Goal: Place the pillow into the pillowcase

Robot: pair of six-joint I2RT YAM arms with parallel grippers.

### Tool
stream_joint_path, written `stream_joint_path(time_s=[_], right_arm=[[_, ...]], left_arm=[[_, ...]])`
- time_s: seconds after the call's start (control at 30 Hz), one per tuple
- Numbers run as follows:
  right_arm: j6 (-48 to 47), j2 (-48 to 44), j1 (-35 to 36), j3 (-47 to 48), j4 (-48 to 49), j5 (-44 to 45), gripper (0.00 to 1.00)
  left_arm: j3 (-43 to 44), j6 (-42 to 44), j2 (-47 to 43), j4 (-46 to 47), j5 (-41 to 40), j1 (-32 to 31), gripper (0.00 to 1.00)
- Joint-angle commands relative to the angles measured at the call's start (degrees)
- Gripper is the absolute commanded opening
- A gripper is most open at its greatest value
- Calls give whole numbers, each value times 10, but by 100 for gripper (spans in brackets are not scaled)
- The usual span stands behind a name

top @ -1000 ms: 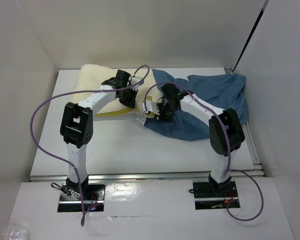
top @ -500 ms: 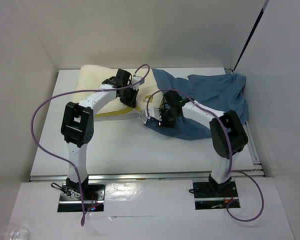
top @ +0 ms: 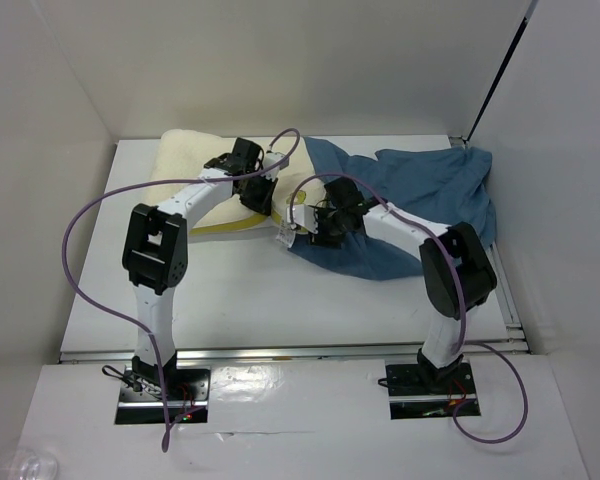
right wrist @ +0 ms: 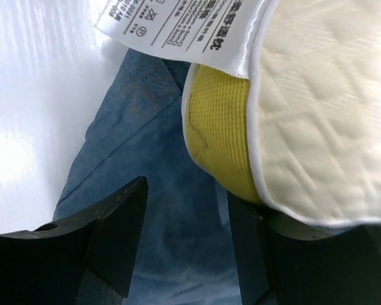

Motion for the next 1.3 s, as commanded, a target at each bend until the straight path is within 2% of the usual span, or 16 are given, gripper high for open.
stream_joint_path(time_s=[0.0, 0.27, 0.37, 0.4, 0.43, 0.5, 0.53, 0.57, 0.7, 0.87, 1.1, 1.27], right_arm=[[1, 35, 1, 47, -27, -16, 61], [1, 101, 1, 83, -28, -8, 61], [1, 136, 1, 112, -51, -1, 52], [1, 144, 1, 121, -61, 4, 47], [7, 159, 1, 137, -80, 4, 29], [7, 164, 1, 142, -91, 4, 10], [13, 164, 1, 149, -91, 4, 2], [13, 164, 1, 149, -91, 4, 0], [18, 121, 1, 133, -78, -7, 0], [37, 56, 12, 134, -120, -21, 0], [42, -113, 36, 99, -154, -45, 0], [37, -168, 62, 86, -188, -45, 0]], left_arm=[[24, -13, 9, -23, 5, 5, 0], [18, -19, -3, -23, 11, 11, 0], [13, -19, -10, -23, 11, 16, 0], [7, -19, -16, -23, 11, 16, 0], [7, -19, -16, -23, 11, 16, 0], [2, -19, -16, -23, 11, 16, 0], [2, -19, -16, -23, 11, 16, 0], [2, -19, -16, -23, 11, 16, 0], [-9, -25, -16, -23, 11, 16, 0], [-9, -30, -9, -17, 11, 16, 0], [12, -30, 16, -17, 5, 11, 0], [32, -30, 34, -17, -5, 5, 0]])
